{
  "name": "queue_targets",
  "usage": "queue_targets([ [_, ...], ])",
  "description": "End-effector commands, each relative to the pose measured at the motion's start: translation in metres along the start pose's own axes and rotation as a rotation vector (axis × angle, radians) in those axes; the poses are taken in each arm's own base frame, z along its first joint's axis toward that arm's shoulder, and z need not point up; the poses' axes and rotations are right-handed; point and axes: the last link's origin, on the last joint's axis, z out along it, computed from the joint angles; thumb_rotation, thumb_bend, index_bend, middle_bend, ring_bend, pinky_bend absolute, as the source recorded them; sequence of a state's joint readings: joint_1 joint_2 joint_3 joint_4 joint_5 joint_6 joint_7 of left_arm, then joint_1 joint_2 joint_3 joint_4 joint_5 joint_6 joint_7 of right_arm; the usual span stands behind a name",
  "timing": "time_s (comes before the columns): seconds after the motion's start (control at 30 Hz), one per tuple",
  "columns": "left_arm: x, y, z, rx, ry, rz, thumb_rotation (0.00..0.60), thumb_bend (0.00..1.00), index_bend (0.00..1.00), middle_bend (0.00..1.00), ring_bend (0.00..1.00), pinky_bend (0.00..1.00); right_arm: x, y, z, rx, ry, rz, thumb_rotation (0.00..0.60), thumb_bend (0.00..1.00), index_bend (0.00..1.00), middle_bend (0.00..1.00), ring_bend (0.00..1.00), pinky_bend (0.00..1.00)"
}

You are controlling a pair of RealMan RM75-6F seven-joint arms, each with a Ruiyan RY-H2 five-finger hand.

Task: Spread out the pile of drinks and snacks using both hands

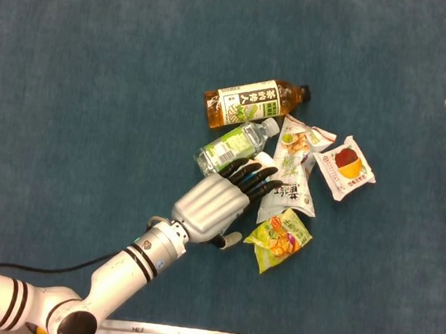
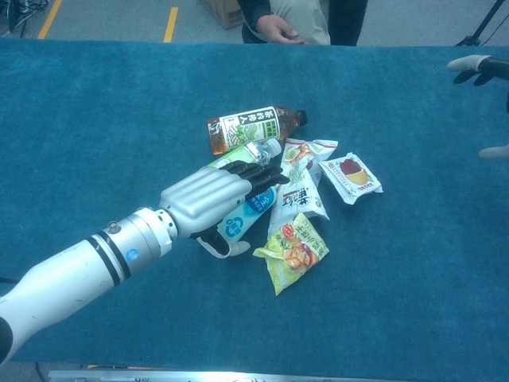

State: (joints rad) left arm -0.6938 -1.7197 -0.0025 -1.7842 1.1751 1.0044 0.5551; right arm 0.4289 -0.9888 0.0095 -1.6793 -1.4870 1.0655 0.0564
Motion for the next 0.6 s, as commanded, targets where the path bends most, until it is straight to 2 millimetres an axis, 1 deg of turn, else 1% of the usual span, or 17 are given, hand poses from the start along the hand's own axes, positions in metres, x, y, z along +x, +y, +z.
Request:
queue_targets([
  [0.03,-0.004,-0.001,0.001,-0.002,0.001,0.011,0.600,0.26,0.00,0.00,0.00,0.00,0.000,0.000,0.000,-0.001,0.000,0.004,0.600,0.00,0.05,0.21,0.21,0.47],
  [0.2,-0.008,-0.008,0.003,0.003,0.003,0.049,0.600,0.26,0.00,0.00,0.00,0.00,0.001,-0.001,-0.001,-0.001,-0.008,0.010,0.600,0.00,0.05,0.21,0.21,0.47],
  [0.4,-0.011,-0.022,0.000,0.023,-0.008,0.114,0.600,0.26,0.00,0.00,0.00,0.00,0.001,-0.001,-0.001,-0.002,-0.008,0.019,0.600,0.00,0.05,0.21,0.21,0.47],
  [0.6,-0.006,-0.039,-0.001,0.067,0.004,0.140,0.600,0.26,0.00,0.00,0.00,0.00,0.001,-0.003,-0.001,0.002,-0.010,0.020,0.600,0.00,0.05,0.21,0.21,0.47],
])
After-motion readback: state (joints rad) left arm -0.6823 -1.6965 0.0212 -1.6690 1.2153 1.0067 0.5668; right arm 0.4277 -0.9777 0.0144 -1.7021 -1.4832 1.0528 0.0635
